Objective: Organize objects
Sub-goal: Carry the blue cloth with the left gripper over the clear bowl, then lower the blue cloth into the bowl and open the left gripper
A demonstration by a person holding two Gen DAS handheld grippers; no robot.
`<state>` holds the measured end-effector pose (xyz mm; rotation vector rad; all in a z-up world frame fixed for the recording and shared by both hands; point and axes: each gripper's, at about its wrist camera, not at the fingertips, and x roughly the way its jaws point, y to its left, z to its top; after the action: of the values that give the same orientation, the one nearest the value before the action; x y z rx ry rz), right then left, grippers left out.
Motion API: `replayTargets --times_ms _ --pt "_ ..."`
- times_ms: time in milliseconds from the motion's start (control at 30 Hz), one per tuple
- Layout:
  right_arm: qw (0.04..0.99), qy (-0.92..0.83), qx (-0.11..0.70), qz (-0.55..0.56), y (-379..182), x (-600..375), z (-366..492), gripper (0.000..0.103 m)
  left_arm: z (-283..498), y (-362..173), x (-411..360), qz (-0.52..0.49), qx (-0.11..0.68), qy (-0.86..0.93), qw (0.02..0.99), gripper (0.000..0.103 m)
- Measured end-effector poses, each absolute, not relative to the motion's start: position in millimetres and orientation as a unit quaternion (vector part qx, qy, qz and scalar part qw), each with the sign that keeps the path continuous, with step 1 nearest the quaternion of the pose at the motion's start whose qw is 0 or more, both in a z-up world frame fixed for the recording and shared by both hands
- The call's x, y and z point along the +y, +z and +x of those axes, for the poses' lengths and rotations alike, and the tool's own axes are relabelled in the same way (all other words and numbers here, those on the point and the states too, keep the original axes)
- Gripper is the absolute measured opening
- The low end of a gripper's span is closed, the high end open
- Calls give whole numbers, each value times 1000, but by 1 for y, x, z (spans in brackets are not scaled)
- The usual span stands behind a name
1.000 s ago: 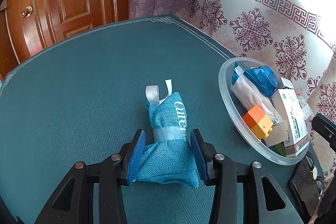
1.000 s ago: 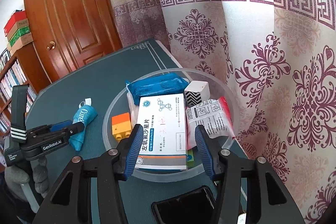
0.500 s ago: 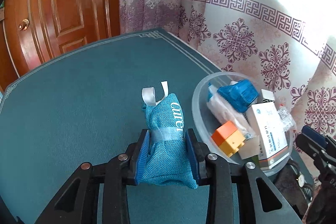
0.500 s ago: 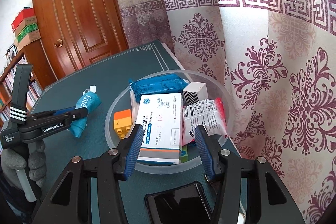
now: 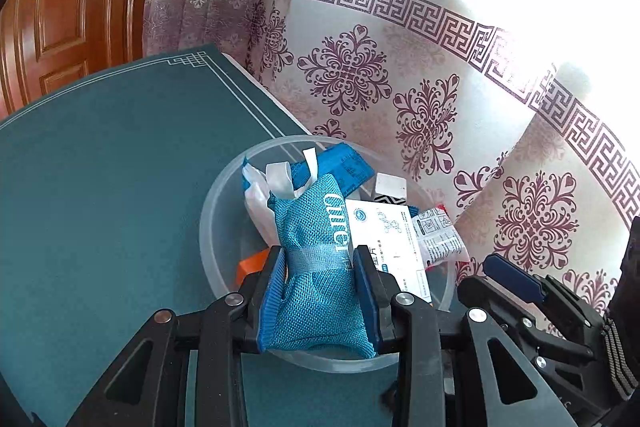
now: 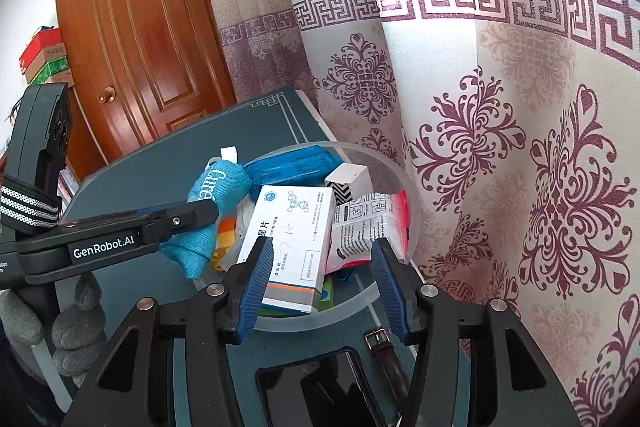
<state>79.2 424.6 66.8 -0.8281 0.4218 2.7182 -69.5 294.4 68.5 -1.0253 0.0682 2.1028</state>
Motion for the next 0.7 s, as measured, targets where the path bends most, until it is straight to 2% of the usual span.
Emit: replayTargets --times_ms 300,367,433,500,567,600,633,667,700 --pt "137 936 151 -287 64 429 80 53 -66 62 305 -406 22 823 397 39" --pt "138 936 152 -287 63 429 80 53 -67 62 303 -408 21 823 395 44" --pt "139 935 152 -287 63 429 81 53 -67 62 300 -411 18 823 392 60" --pt "140 935 152 -288 63 428 82 53 -66 63 294 -407 11 826 389 70" --pt "142 934 155 -290 62 428 83 53 -65 66 289 -402 11 831 384 71" --pt "143 932 159 -291 61 428 83 54 -64 68 287 -398 13 835 380 75" --pt "144 931 163 -293 60 429 84 59 -63 70 284 -393 15 841 373 82" --pt "146 930 168 -293 60 430 85 69 -62 73 281 -384 20 850 361 86" --pt "148 929 172 -291 59 431 87 72 -60 75 278 -372 27 860 347 91"
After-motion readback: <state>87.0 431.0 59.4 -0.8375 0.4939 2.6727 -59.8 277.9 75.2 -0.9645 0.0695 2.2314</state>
